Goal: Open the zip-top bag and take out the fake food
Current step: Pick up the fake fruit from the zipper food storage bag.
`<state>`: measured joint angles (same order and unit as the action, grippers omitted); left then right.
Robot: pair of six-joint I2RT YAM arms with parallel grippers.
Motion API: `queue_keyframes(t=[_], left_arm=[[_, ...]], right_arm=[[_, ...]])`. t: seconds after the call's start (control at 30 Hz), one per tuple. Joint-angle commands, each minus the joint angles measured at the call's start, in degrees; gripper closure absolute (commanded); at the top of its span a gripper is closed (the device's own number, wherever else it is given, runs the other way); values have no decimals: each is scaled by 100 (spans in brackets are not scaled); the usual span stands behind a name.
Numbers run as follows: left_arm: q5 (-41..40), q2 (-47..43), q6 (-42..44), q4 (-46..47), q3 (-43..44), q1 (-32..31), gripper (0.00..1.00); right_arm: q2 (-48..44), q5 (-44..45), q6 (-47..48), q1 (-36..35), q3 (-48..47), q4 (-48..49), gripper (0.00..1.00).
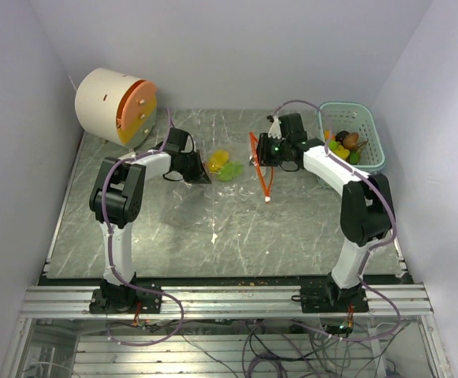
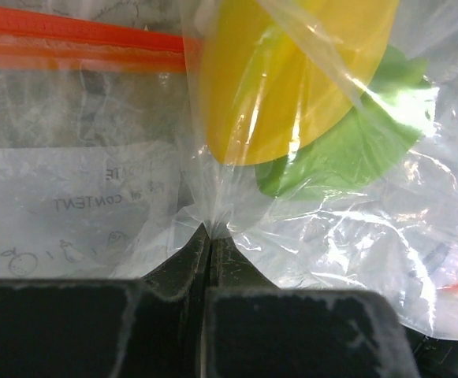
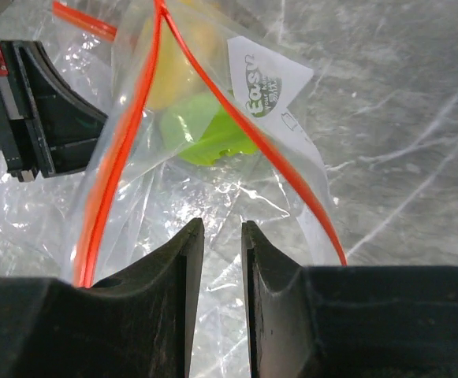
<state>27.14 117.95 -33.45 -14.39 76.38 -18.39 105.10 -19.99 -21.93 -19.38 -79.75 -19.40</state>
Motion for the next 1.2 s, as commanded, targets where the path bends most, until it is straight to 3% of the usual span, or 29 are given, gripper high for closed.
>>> queue_keyframes(t=[0.0, 0.4, 0.6, 0.87, 0.93, 1.0, 1.17], left_arm=[[-92, -194, -65, 143, 107, -58, 93], [-139, -164, -34, 30, 132, -235, 93], [-309, -59, 51, -159, 288, -650, 93], [-288, -5, 111, -268, 431, -805, 93], [-309, 0, 159, -337, 456, -798, 93], [-322, -6, 180, -379, 458, -797, 93], [-328, -14, 204, -372, 405, -797, 93]], right_arm=[[404, -439, -43, -82, 160, 438, 73], [1026, -426, 285, -401, -325, 790, 42], [1346, -431, 239, -451, -488, 861, 27], [1833, -218, 330, -569, -867, 693, 16], [1913, -184, 343, -605, -912, 674, 17], [1944, -101, 381, -638, -928, 636, 24], [1797, 120, 334, -649, -750, 706, 53]])
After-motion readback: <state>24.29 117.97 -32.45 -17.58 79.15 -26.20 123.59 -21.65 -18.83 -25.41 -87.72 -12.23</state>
